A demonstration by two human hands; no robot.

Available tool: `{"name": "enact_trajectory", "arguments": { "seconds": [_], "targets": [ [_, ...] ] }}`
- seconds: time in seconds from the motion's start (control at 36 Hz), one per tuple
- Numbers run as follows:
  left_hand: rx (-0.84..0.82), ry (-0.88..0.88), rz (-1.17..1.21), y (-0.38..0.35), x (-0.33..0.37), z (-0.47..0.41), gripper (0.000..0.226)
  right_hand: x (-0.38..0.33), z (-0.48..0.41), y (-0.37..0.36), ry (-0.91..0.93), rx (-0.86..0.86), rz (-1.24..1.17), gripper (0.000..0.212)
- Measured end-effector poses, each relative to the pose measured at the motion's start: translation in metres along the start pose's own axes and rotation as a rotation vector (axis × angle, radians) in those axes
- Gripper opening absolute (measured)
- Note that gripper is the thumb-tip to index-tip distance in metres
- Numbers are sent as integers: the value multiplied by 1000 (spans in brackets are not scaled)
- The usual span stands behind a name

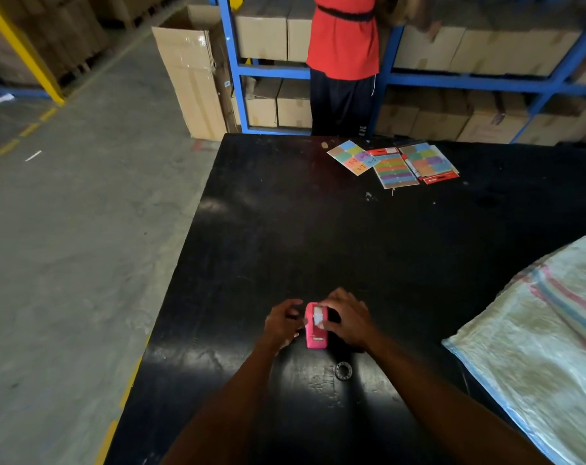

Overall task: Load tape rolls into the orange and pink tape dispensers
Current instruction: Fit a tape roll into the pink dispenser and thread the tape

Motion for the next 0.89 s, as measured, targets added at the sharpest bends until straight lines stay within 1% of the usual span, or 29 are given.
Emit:
{"name": "enact_trajectory", "arguments": {
  "seconds": [0.11, 0.17, 0.19, 0.31, 0.44, 0.47, 0.61, 0.72, 0.78, 0.89],
  "targets": [
    [3, -59, -233, -1, -13, -14, 63, 2, -3, -5, -31, 7, 61, 45],
    [12, -103, -345, -5, -15, -19, 68, 4, -4, -7, -45, 4, 83, 46],
    [11, -126, -377, -6, -5, -12, 69, 4, -4, -7, -50, 4, 95, 47],
    [-31, -199, -407, -14, 7, -11, 63, 3, -5, -9, -49, 7, 125, 47],
    [-58, -192, -410, -18, 6, -14, 54, 3, -6, -11, -40, 0, 165, 42],
    [-58, -218, -404, -19, 8, -13, 54, 3, -6, -11, -35, -7, 170, 42],
    [-64, -232, -437, -19, -2, -22, 73, 0, -10, -14, -2, -42, 158, 41],
    [-131, -234, -484, -20, 6, -22, 63, -3, -13, -17, -6, -33, 148, 32],
    [-162, -229, -447, -20, 9, -22, 62, -4, -13, -18, -4, -30, 163, 32],
    [-141, -239, -454, -17, 8, -25, 66, -8, -16, -19, 16, -52, 304, 33]
  ]
}}
Point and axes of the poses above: each hand's wrist, its own z-axis away from the middle knuckle, its own y-axis out of the back of the hand, x = y × z, the point moved 7 cm from there along -z, towards the middle knuckle, and after that the axes turned 12 degrees about -z, right-handed, at the moved point
